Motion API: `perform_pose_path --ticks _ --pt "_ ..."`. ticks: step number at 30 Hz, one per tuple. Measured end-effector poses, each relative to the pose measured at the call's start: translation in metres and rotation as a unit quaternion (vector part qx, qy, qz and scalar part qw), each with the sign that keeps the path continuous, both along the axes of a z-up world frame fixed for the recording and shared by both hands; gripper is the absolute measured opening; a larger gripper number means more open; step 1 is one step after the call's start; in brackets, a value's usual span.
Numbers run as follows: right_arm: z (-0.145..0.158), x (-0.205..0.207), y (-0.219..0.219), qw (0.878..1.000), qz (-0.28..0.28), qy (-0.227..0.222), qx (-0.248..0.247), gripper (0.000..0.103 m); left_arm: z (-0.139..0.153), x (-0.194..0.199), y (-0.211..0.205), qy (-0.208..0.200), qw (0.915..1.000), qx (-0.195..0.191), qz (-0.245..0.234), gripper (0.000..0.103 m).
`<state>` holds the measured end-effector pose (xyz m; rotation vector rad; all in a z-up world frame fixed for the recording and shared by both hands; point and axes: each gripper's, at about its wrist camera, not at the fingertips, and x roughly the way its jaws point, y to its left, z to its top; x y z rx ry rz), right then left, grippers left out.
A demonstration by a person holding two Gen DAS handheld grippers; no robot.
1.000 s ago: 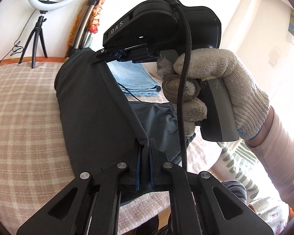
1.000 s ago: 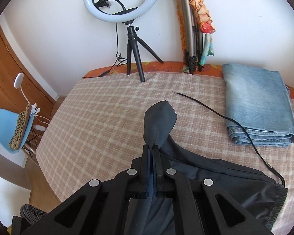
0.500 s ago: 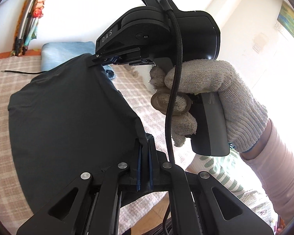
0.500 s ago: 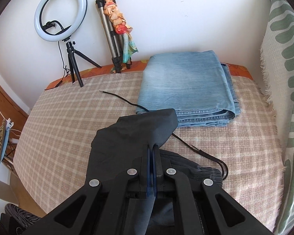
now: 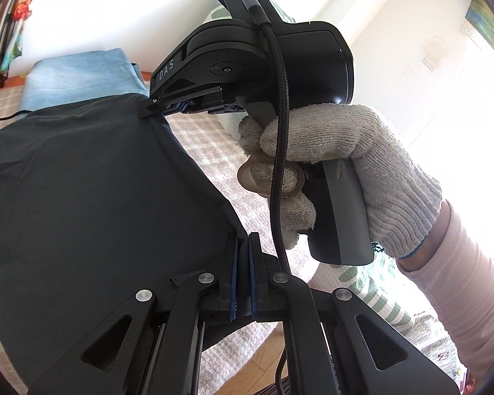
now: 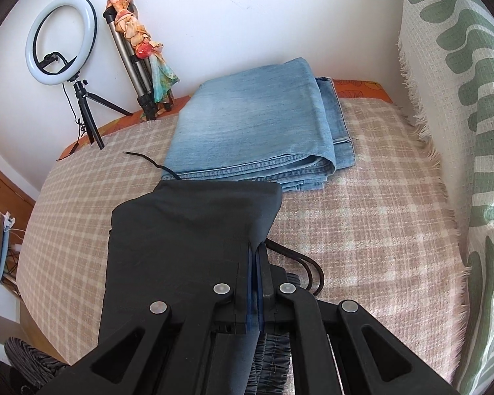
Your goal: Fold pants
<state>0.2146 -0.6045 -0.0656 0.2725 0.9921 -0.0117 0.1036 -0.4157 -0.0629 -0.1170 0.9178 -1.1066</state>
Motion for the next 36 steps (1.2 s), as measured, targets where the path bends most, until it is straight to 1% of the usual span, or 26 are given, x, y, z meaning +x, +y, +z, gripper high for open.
perform_pose_path --ticks 6,10,12,14,16,17,18,19,20,21,23,25,26,28,29,33,36 --pt "-0.019 0.003 -0.007 1.000 -0.005 0.009 0.002 0.000 -0.004 -0.012 -0.008 -0.018 0.9994 0.029 -0.005 0.004" --pt "-0.029 0.005 -0.011 1.000 -0.009 0.013 0.003 0.000 -0.001 -0.019 0.001 -0.025 0.9988 0.042 -0.005 0.004" --pt "-0.033 0.007 -0.011 1.000 -0.010 0.016 0.004 0.000 0.001 -0.022 0.007 -0.028 0.9984 0.049 -0.005 0.008" --pt "-0.035 0.009 -0.010 1.000 -0.010 0.018 0.002 0.000 0.004 -0.026 0.016 -0.029 0.9982 0.053 -0.004 0.009" --pt "-0.036 0.010 -0.009 1.000 -0.010 0.022 -0.003 0.005 0.008 -0.036 0.024 -0.034 0.9978 0.057 -0.008 0.009" --pt "-0.035 0.009 -0.008 1.000 -0.008 0.023 -0.005 0.007 0.012 -0.041 0.032 -0.041 0.9973 0.061 -0.009 0.013" --pt "-0.033 0.008 -0.007 1.000 -0.006 0.022 -0.013 0.011 0.015 -0.046 0.041 -0.048 0.9969 0.063 -0.009 0.018" --pt "-0.030 0.007 -0.005 0.999 -0.007 0.019 -0.027 0.019 0.019 -0.051 0.050 -0.057 0.9962 0.065 -0.010 0.021" --pt "-0.025 0.005 -0.004 0.999 -0.008 0.015 -0.039 0.032 0.022 -0.057 0.062 -0.066 0.9955 0.068 -0.009 0.030" --pt "-0.019 0.002 -0.003 0.999 -0.010 0.008 -0.046 0.039 0.026 -0.057 0.074 -0.072 0.9949 0.070 -0.004 0.035" --pt "-0.006 -0.003 -0.001 0.999 -0.010 -0.013 -0.051 0.039 0.027 -0.060 0.100 -0.081 0.9937 0.077 0.008 0.035" --pt "0.008 -0.007 0.004 0.998 -0.004 -0.033 -0.047 0.039 0.021 -0.057 0.122 -0.078 0.9934 0.081 0.022 0.035" --pt "0.014 -0.009 0.008 0.998 0.002 -0.040 -0.046 0.039 0.014 -0.038 0.121 -0.076 0.9929 0.086 0.032 0.035" --pt "0.024 -0.007 0.020 0.997 0.017 -0.053 -0.048 0.039 0.005 -0.028 0.133 -0.067 0.9922 0.092 0.051 0.035" --pt "0.028 -0.006 0.026 0.997 0.028 -0.058 -0.047 0.039 -0.002 -0.019 0.131 -0.060 0.9922 0.094 0.056 0.035" --pt "0.034 0.008 0.058 0.994 0.076 -0.063 -0.037 0.039 -0.025 -0.007 0.148 -0.033 0.9916 0.098 0.078 0.035" --pt "0.033 0.023 0.085 0.990 0.115 -0.063 -0.048 0.042 -0.031 -0.002 0.155 -0.024 0.9922 0.091 0.081 0.035"
